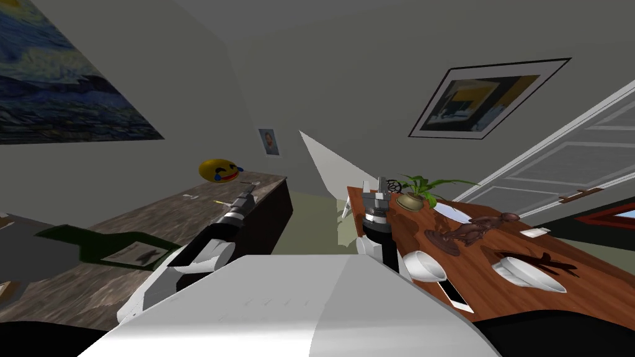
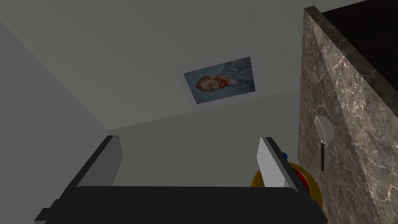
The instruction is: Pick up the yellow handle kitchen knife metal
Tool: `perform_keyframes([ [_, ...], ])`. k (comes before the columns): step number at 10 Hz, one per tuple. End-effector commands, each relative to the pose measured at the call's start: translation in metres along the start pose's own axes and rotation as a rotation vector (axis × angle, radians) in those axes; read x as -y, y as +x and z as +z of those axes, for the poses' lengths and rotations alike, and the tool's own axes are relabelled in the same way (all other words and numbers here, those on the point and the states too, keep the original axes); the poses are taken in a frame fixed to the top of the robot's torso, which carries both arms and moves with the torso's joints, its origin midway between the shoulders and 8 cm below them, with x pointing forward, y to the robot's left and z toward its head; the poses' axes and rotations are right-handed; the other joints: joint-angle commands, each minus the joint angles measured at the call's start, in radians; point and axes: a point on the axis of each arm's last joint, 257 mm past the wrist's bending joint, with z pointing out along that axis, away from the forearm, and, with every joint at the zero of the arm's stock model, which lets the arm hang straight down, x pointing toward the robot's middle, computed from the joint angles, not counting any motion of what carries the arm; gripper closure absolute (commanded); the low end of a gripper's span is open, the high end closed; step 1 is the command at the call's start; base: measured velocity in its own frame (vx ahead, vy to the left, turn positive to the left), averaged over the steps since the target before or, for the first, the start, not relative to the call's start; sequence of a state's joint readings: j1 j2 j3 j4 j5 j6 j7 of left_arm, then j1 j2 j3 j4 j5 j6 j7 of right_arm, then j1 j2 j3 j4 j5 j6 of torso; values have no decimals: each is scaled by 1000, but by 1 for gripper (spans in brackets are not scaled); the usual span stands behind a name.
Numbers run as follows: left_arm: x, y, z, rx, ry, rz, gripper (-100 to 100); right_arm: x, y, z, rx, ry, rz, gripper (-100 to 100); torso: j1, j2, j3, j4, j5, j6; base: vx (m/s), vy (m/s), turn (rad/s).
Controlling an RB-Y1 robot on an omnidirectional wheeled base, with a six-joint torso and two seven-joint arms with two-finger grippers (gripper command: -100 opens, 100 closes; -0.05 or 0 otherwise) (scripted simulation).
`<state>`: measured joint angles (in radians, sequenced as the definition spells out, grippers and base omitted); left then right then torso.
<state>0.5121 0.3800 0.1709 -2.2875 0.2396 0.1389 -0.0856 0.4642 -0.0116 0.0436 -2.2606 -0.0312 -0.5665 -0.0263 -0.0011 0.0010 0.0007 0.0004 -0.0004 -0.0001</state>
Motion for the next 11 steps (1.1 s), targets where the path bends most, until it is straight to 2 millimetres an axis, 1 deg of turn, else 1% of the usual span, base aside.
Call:
perform_keyframes([
  [1, -15, -3, -1, -3, -55, 19, -100, 0, 0, 0, 0, 0, 0, 0, 0, 0, 0, 0, 0, 0, 5, -38, -62],
  [2, -19, -3, -1, -5, -73, 19, -100, 0, 0, 0, 0, 0, 0, 0, 0, 0, 0, 0, 0, -1, 3, -18, 16],
  [3, -32, -12, 0, -5, -116, 52, -100, 0, 0, 0, 0, 0, 0, 0, 1, 0, 0, 0, 0, -1, 8, -23, -99],
  [4, -40, -11, -1, -9, -147, 52, -100, 0, 0, 0, 0, 0, 0, 0, 1, 0, 0, 0, 0, 0, 8, -20, -74],
  [5, -42, -11, -1, -9, -154, 52, -100, 0, 0, 0, 0, 0, 0, 0, 2, 0, 0, 0, 0, 0, 5, -11, -3],
  [6, -55, -20, -1, -10, -198, 83, -100, 0, 0, 0, 0, 0, 0, 0, 2, 0, 0, 0, 0, -1, 14, -22, -112],
  [8, -64, -20, -3, -15, -237, 82, -100, 0, 0, 0, 0, 0, 0, 0, 2, -1, 0, 0, 0, -1, 12, -12, -20],
  [9, -78, -30, -3, -17, -284, 111, -100, 0, 0, 0, 0, 0, 0, 0, 2, 0, 0, 0, 0, -1, 18, -9, -90],
  [10, -86, -29, -6, -21, -316, 111, -100, 0, 0, 0, 0, 0, 0, 0, 2, -1, 0, 0, 0, 0, 20, -6, -56],
  [11, -97, -40, -6, -23, -356, 138, -100, 0, 0, 0, 0, 0, 0, 0, 2, -1, -1, 0, 1, -1, 30, -8, -73],
])
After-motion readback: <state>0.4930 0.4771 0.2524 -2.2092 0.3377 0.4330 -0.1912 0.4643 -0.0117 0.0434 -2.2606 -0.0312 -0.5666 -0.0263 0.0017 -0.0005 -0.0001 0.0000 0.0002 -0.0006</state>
